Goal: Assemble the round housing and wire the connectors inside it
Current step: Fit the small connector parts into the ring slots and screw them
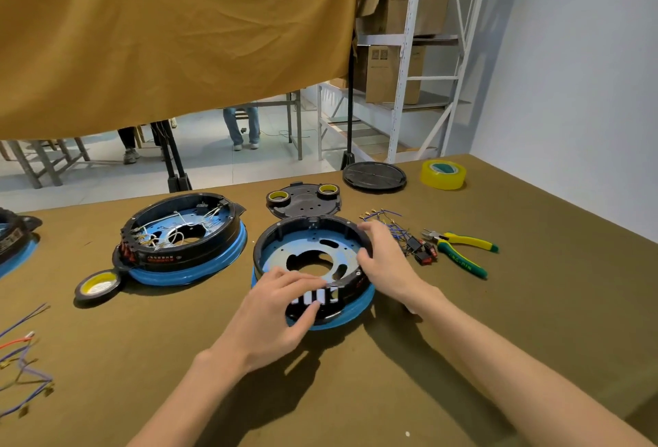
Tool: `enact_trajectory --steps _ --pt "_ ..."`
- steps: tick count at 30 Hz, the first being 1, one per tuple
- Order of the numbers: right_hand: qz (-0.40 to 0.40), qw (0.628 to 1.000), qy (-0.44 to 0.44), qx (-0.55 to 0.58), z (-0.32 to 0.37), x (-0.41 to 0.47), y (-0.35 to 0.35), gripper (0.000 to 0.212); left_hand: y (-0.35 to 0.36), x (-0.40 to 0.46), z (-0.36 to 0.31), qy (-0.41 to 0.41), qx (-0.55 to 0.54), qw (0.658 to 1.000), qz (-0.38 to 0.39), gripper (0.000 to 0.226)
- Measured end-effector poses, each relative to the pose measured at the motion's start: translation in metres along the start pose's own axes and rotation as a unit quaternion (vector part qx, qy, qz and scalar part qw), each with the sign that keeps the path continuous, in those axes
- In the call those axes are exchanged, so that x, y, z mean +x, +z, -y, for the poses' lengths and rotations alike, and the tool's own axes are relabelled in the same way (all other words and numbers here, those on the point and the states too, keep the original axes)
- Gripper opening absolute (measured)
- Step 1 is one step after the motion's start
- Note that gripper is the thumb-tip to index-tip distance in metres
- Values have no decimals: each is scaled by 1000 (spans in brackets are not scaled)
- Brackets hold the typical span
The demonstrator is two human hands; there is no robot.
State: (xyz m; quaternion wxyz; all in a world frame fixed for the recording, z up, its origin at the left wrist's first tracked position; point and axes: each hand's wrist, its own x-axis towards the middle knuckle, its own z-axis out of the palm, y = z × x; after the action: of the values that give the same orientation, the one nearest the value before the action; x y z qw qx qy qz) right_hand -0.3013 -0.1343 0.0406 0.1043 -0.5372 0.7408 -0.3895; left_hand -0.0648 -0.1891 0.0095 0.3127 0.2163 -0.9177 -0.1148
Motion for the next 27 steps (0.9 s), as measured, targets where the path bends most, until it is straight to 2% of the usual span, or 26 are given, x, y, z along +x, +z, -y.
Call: enact_trajectory --steps 2,5,8,10,12,14,20,24,27 --pt "-40 998 9 -37 -4 -2 4 33 4 4 -2 0 7 1000 -4 39" --pt "1 999 6 -39 -9 -9 14 31 17 8 -9 1 21 1000 -20 34" --pt "-6 1000 7 10 -14 -7 8 33 34 11 -16 -1 19 998 -60 31" --pt "-42 998 25 45 -20 -5 2 27 42 12 -18 -3 14 996 -83 32" --pt "-115 992 56 0 -36 -1 -6 21 46 12 -15 3 13 995 -96 33" --pt "-150 979 91 -107 -54 5 -16 25 50 12 -13 9 14 994 -108 34" --pt "-14 955 170 -244 -73 32 -19 39 54 12 -10 11 10 992 -122 34" --pt "-32 940 164 -298 -75 44 -16 36 53 12 -11 6 4 993 -121 33" --pt "-5 929 183 -321 -72 53 -17 36 53 12 -13 3 4 992 -123 33"
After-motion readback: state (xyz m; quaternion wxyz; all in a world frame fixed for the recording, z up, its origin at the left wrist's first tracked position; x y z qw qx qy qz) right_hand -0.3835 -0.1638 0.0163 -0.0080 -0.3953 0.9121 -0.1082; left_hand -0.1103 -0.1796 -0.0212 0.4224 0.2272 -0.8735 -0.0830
